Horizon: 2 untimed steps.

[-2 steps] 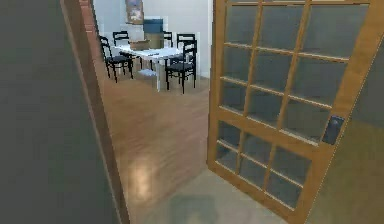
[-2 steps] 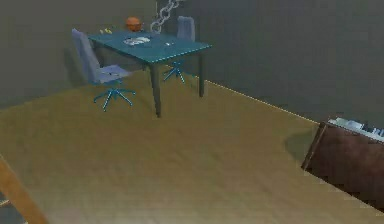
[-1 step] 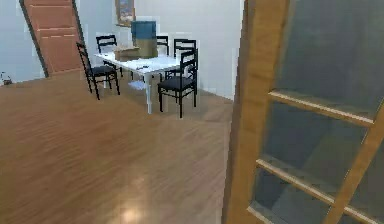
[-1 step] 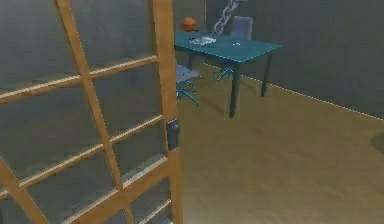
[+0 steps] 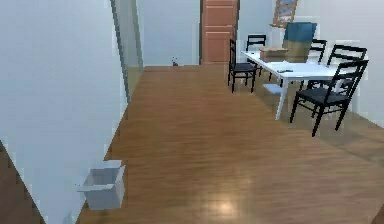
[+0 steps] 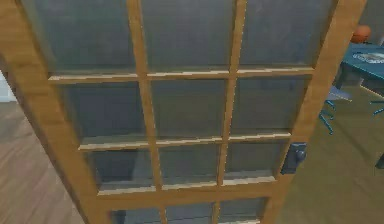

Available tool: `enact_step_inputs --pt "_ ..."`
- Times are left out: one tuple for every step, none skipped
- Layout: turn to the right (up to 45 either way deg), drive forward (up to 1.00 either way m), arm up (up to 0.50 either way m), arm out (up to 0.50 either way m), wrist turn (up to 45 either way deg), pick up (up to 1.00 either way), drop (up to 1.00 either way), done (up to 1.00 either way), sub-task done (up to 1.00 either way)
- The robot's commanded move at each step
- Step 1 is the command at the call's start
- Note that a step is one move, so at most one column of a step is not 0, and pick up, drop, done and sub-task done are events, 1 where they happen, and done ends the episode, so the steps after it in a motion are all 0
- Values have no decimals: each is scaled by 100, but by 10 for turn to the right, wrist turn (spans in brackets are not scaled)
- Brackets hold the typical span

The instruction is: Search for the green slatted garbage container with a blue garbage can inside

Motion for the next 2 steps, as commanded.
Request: enact_step_inputs --pt "0 45 0 0 0 0 0 0 0" --pt "-30 0 0 0 0 0 0 0 0"
